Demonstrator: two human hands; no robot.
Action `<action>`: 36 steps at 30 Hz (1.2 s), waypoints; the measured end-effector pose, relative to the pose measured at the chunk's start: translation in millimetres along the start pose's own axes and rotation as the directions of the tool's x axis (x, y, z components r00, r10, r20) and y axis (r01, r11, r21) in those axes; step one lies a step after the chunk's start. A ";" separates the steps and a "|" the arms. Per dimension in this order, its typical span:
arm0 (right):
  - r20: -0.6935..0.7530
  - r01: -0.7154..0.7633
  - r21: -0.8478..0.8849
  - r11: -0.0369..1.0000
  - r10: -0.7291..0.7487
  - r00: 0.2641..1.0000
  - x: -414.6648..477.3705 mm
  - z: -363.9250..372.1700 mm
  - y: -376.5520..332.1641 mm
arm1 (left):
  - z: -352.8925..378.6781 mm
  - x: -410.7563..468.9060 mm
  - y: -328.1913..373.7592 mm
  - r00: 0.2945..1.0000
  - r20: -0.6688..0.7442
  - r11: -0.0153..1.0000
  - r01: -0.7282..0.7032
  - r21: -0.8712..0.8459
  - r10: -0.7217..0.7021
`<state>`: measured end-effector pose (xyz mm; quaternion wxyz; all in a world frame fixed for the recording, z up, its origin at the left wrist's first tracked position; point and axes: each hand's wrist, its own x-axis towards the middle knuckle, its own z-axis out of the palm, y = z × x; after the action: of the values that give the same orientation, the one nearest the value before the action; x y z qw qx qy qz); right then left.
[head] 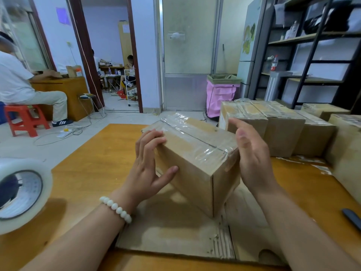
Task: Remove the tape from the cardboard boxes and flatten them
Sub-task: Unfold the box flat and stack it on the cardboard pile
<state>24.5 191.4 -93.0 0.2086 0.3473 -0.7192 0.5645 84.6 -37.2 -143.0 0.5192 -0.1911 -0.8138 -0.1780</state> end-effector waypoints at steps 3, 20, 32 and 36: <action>0.153 -0.309 0.283 0.908 0.275 0.949 2.3 1.5 0.8 | -0.6 -1.3 0.6 0.999 0.019 0.999 0.031 -0.031 -0.030; 0.229 -0.576 0.484 0.659 0.540 0.810 3.5 10.3 -7.4 | 0.3 -6.7 1.9 0.980 0.170 0.979 0.134 -0.153 -0.107; 0.343 -0.703 0.551 0.449 0.647 0.681 6.8 6.4 -8.9 | 0.4 -6.1 1.8 0.975 0.179 0.971 0.162 -0.175 -0.130; 0.317 -0.703 0.453 0.548 0.638 0.702 7.3 5.8 -8.3 | -0.1 -4.0 4.3 0.974 0.192 0.975 0.153 -0.160 -0.122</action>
<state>26.3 182.9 -84.0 -0.1720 0.1219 -0.6161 0.7590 88.4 -34.0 -146.2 0.4108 -0.1940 -0.8503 -0.2657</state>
